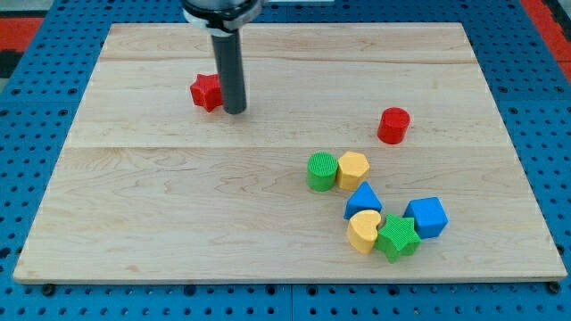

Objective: Move your arm towards the green circle

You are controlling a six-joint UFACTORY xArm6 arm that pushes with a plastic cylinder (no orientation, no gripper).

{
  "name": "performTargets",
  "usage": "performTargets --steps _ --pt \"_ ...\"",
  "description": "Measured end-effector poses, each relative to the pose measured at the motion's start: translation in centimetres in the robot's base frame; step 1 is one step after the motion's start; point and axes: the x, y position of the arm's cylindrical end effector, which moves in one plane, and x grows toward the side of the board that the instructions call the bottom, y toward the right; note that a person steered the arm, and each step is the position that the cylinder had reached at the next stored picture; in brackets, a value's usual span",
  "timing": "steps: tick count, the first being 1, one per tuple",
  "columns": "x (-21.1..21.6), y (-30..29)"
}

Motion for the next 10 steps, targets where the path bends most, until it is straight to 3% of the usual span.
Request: performTargets --steps 2,3,7,8,10 --pt "-9.1 -10.6" --pt "-8.9 -10.0" --pt "-7.1 -5.3" --pt "-5.4 -0.4" --pt "1.6 0.7"
